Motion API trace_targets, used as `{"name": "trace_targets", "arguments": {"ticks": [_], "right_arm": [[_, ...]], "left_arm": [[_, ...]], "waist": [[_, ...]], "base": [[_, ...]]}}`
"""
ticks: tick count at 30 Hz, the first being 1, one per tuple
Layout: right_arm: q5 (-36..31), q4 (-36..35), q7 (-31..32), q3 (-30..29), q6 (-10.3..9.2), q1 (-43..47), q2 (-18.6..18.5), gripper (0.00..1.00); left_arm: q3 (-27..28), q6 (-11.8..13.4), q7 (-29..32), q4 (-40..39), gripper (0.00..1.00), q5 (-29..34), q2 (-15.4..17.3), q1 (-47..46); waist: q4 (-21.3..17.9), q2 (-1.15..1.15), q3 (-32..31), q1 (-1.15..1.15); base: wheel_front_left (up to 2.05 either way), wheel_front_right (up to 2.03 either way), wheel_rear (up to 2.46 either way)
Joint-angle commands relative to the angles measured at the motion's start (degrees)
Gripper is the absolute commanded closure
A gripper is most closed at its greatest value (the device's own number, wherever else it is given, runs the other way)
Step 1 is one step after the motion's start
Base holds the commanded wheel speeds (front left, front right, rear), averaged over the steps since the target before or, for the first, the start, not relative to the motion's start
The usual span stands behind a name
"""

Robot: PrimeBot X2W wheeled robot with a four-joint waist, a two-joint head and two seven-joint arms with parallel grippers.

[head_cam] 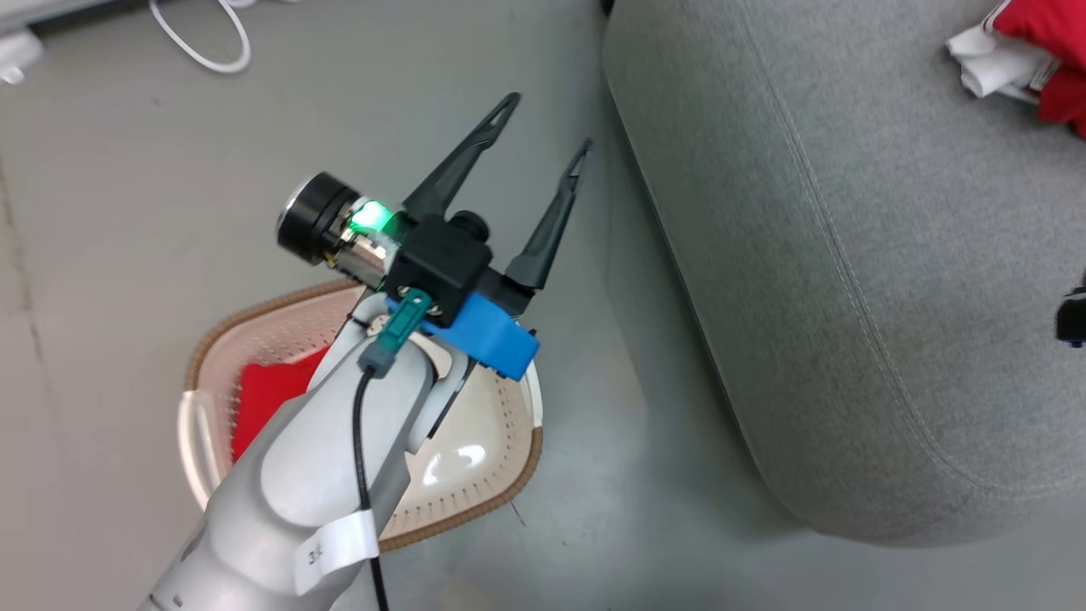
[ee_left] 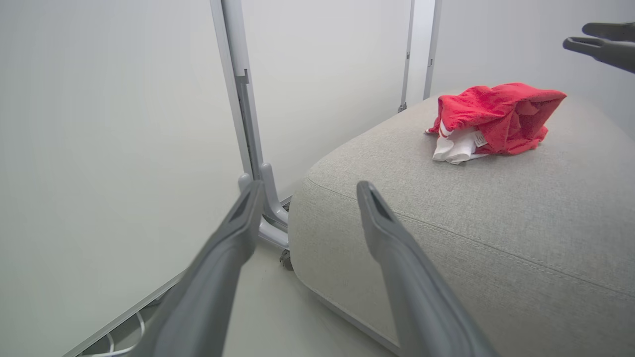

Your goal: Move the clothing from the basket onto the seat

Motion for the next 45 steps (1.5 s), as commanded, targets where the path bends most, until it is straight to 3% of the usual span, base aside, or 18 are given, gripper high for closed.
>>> {"name": "trace_targets", "arguments": {"ticks": [1,9,19,32,45], "right_arm": [[-0.06,-0.77,-0.21,1.41,0.01,1.15,0.17,0.0],[0.09,-2.21,-0.21,10.41,0.01,3.42,1.36,0.0],[2.12,-0.16,-0.21,18.8,0.01,5.73,4.05,0.0],[4.17,0.96,-0.21,18.23,0.01,14.37,6.97,0.0],[4.53,0.87,-0.21,16.48,0.01,21.29,9.47,0.0]], "left_arm": [[1.36,0.44,-0.22,-0.6,0.0,-0.23,0.12,1.41],[10.0,2.13,-0.19,-3.58,0.0,0.3,-1.49,7.91],[19.67,1.03,-0.19,-4.47,0.0,2.1,-2.77,15.87],[28.74,-1.63,-0.19,-6.25,0.0,4.3,-3.66,27.0],[33.28,-4.07,-0.2,-7.54,0.0,6.25,-4.6,33.28]], "waist": [[1.97,0.0,-3.44,0.0],[6.71,0.0,-9.62,0.0],[11.06,0.0,-16.59,0.0],[13.14,0.0,-23.97,0.0],[13.69,0.0,-26.74,0.0]], "base": [[0.0,0.0,0.0],[0.0,0.0,0.0],[0.0,0.0,0.0],[0.0,0.0,0.0],[0.0,0.0,0.0]]}}
